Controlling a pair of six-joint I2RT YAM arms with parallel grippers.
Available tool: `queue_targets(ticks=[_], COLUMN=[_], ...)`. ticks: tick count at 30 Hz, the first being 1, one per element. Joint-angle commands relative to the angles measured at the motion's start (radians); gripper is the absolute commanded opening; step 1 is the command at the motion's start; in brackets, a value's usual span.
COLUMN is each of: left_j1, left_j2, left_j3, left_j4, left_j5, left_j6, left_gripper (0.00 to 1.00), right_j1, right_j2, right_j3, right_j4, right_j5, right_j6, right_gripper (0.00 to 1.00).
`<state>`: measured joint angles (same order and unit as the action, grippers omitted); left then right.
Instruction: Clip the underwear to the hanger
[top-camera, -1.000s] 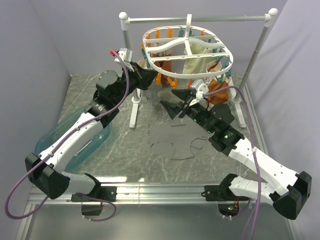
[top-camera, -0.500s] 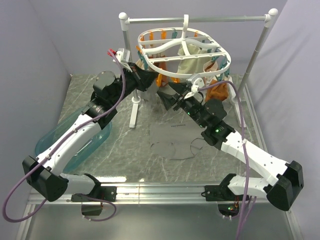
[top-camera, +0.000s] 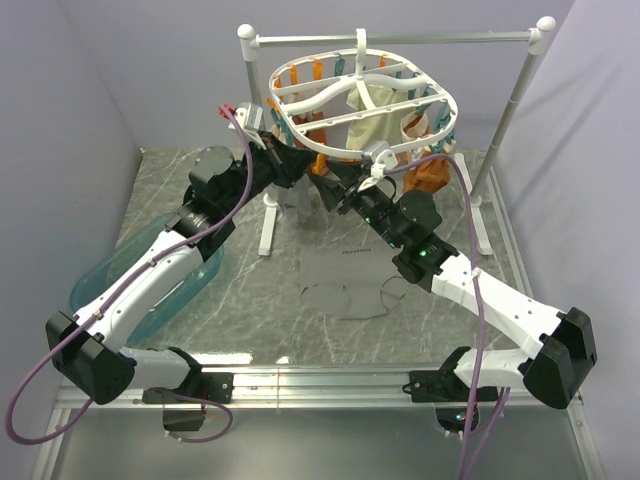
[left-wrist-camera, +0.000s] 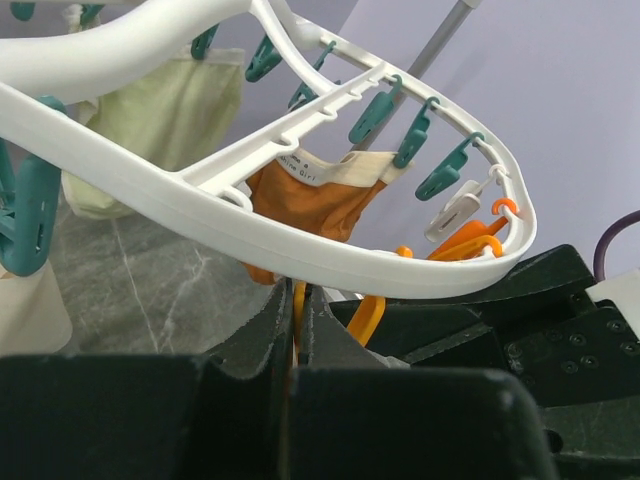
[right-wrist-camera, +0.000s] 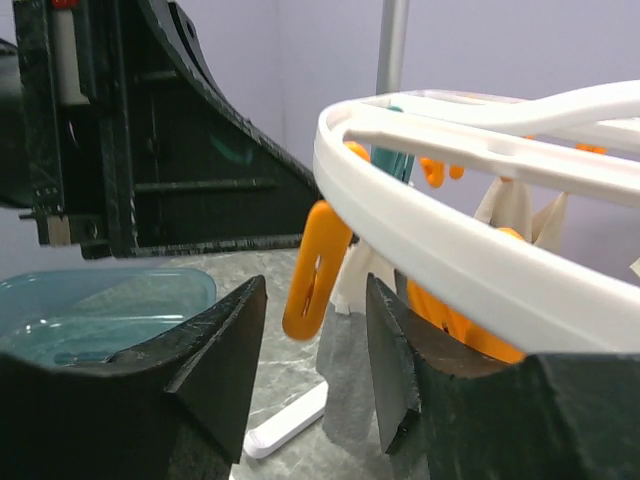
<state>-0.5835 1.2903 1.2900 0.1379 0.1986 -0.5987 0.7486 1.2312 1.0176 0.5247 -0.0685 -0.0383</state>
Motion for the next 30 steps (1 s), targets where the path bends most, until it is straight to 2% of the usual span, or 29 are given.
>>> queue_targets(ticks=[1,5,12,13,14,15,16,18,19,20,22,25,30], left_j1=[-0.001,-0.001,0.001,0.001,0.002,0.010,0.014,0.030,0.036,0.042,0.048,0.051,0.050], left_j2=[-0.037,-0.037,-0.043,-0.046,-0.048,-0.058,-0.065,-0.089,-0.097,-0.104,-0.123,-0.128,-0.102], left_j3=[-0.011,-0.014,-0.005,0.000,0.009,0.011,0.012,0.006,0.002,-0.006,-0.006,0.009,0.032], left_j4=[0.015,0.017,0.011,-0.004,-0.017,-0.027,-0.055,-0.078,-0.089,-0.095,-0.121,-0.169,-0.158], left_j5=[0.050,0.062,0.084,0.087,0.084,0.084,0.088,0.094,0.110,0.148,0.147,0.174,0.222], left_j6=[-0.019,-0.026,-0.018,-0.007,-0.001,0.003,0.007,0.007,0.007,0.016,0.033,0.066,0.091], left_gripper=[0.00,0.00,0.00,0.04,0.07,0.11,0.21,0.34,0.44,0.48,0.57,0.61,0.62], right_j1=[0.005,0.008,0.005,0.005,0.005,0.005,0.003,0.003,0.005,0.003,0.003,0.003,0.003], right_j2=[0.016,0.034,0.037,0.037,0.037,0.039,0.042,0.042,0.042,0.042,0.044,0.044,0.039], right_j3=[0.068,0.072,0.069,0.065,0.067,0.071,0.075,0.075,0.076,0.076,0.078,0.075,0.075], right_j4=[0.049,0.055,0.038,0.041,0.041,0.038,0.037,0.038,0.040,0.041,0.041,0.041,0.038], right_j5=[0.010,0.015,-0.028,-0.031,-0.031,-0.028,-0.024,-0.025,-0.025,-0.027,-0.027,-0.028,-0.036], right_j6=[-0.021,-0.052,-0.118,-0.133,-0.141,-0.144,-0.152,-0.156,-0.160,-0.160,-0.156,-0.153,-0.147], right_gripper=[0.51,0.49,0.32,0.29,0.20,0.17,0.14,0.09,0.06,0.02,0.00,0.00,0.00])
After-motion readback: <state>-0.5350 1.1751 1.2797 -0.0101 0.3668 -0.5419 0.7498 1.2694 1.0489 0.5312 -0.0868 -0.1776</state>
